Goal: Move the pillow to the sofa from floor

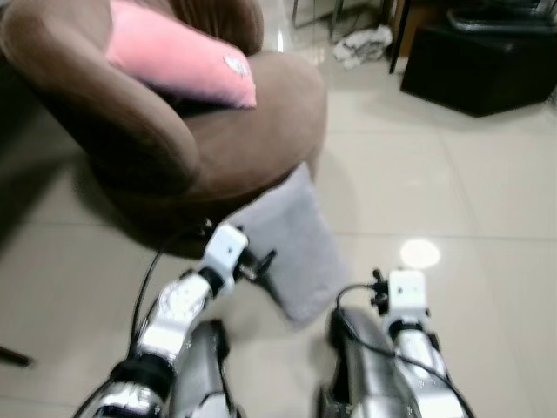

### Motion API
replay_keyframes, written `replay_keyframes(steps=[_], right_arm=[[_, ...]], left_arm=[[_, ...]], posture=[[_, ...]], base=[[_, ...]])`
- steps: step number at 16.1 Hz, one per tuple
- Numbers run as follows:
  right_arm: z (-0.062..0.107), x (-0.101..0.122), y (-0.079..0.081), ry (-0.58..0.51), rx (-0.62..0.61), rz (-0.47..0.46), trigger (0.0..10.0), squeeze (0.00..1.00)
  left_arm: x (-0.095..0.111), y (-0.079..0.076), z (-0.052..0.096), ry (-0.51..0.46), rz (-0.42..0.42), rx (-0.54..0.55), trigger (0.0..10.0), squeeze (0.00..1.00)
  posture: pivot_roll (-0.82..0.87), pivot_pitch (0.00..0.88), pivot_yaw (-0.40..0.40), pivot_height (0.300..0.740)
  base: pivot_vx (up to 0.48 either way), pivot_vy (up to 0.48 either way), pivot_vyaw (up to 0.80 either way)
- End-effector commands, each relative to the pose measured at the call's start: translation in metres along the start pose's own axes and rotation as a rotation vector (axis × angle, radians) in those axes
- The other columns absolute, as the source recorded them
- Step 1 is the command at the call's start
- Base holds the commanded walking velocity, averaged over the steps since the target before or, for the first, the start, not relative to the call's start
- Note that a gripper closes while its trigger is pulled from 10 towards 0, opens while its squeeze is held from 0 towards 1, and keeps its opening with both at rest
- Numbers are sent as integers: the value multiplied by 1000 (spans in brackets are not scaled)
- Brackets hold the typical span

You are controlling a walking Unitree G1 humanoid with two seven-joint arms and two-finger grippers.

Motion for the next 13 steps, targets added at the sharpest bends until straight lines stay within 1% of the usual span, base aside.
replay_keyframes(steps=[1,4,6,10,13], right_arm=[[2,-5,5,20,20,2,10000,0],[2,-5,5,22,24,3,10000,0],[3,-5,5,23,25,3,10000,0],[3,-6,6,24,31,4,10000,0],[4,-8,7,30,36,5,10000,0]], left_arm=[[-9,3,4,27,5,32,10000,0],[-13,8,3,48,-10,80,10000,0],[-14,8,4,51,-5,71,10000,0],[-10,10,3,36,7,84,10000,0],[-10,10,1,33,85,87,10000,0]], posture=[[3,57,71,468],[3,57,71,468],[4,61,68,468],[3,64,69,468],[2,62,69,468]], base=[[341,-334,0],[0,0,0],[0,0,0],[452,0,0],[458,0,0]])
Point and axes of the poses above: a point about 5 cm out from each wrist's last joint towards the gripper, its own z axis pointing back from the gripper into the wrist, its own x axis along the axis of the wrist's last joint, y = z × x, the point moved 5 cm from there along -z, pointing out of the wrist towards the gripper, and after that the axes turned 10 degrees about z, right-handed, at the moved point
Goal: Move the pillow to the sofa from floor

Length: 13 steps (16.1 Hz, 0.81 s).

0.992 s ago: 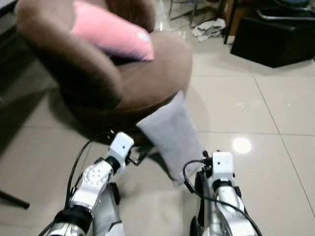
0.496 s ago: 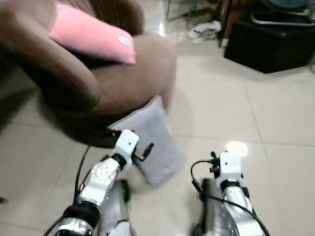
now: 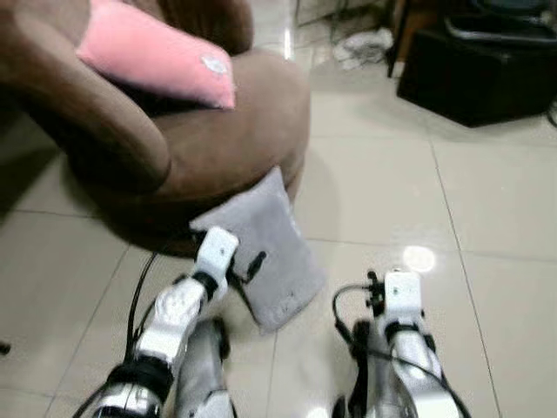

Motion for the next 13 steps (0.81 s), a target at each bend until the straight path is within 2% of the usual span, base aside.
replay_keyframes(steps=[1,5,11,13], right_arm=[[2,-3,5,12,21,2,10000,0],[1,-4,3,12,20,5,10000,0],[2,-5,2,16,23,8,10000,0],[3,-6,2,17,23,7,10000,0]], left_arm=[[-4,6,0,27,22,33,10000,0],[-4,9,0,30,-1,61,10000,0],[-2,8,0,15,-27,75,10000,0],[-4,11,0,30,-8,98,10000,0]], posture=[[1,60,69,468],[0,54,66,468],[-2,47,68,468],[-2,47,69,468]], base=[[435,0,0],[390,278,0],[0,0,0],[394,274,0]])
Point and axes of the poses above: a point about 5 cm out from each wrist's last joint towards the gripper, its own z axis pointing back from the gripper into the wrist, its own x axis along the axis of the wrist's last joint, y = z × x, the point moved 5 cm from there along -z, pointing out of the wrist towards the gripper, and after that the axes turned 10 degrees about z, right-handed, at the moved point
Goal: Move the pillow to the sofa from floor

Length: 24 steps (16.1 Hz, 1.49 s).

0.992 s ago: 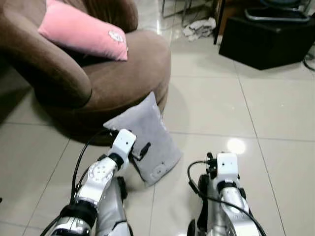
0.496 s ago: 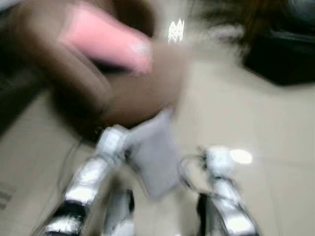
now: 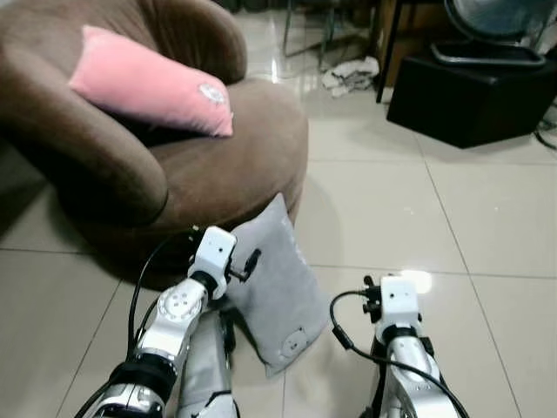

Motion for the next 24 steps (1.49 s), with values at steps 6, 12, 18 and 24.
replay_keyframes(steps=[6,12,18,24], right_arm=[[0,6,2,-15,7,-13,10000,0],[-13,54,28,-112,253,-20,10000,0],[21,22,40,-22,417,6,10000,0],[36,16,36,11,386,-27,10000,0]], left_arm=[[-2,5,-1,26,-18,17,10000,0],[6,-4,-8,9,-70,-17,10000,0],[42,-10,-41,71,-204,-154,10000,0],[51,13,-46,70,-104,-21,10000,0]], posture=[[1,53,70,468],[0,60,68,468],[-5,87,66,468],[-59,94,93,468]], base=[[389,279,0],[196,139,0],[0,0,0],[47,54,0]])
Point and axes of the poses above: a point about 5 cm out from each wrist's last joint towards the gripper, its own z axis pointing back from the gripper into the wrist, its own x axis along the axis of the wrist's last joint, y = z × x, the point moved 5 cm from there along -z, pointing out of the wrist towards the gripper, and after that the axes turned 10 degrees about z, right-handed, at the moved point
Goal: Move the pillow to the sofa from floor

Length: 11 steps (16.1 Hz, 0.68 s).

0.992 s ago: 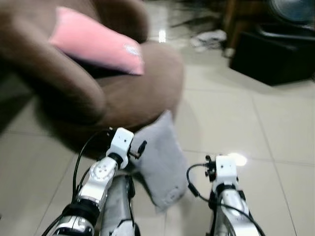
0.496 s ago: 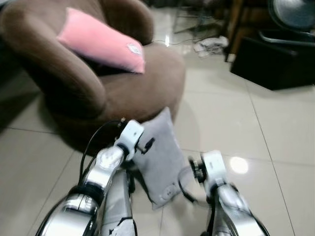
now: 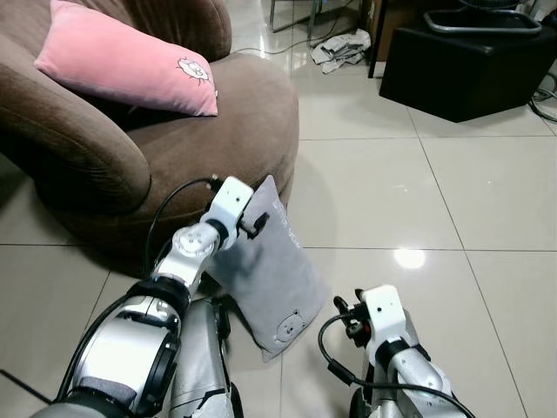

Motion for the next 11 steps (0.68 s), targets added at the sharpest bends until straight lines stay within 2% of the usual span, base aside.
replay_keyframes(steps=[1,2,4,8,10,11], right_arm=[[2,2,3,-1,7,-10,10000,0],[3,3,5,-4,16,-6,10000,0],[6,6,7,-16,25,1,10000,0],[28,27,-1,-88,26,1,10000,0],[37,27,-2,-80,27,6,10000,0],[44,24,-2,-63,32,10,10000,0]], left_arm=[[-11,2,3,21,10,22,10000,0],[-14,4,3,32,-2,32,10000,0],[-17,15,7,51,-22,69,10000,0],[-17,64,23,103,-55,226,10000,0],[-13,66,22,105,-57,225,10000,0],[-12,59,18,118,-64,196,10000,0]], posture=[[-53,96,88,468],[-50,99,85,468],[-52,109,77,468],[-81,141,49,468],[-93,159,41,468],[-99,165,37,468]], base=[[304,371,0],[304,371,0],[178,0,0],[0,0,0],[0,0,0],[0,0,0]])
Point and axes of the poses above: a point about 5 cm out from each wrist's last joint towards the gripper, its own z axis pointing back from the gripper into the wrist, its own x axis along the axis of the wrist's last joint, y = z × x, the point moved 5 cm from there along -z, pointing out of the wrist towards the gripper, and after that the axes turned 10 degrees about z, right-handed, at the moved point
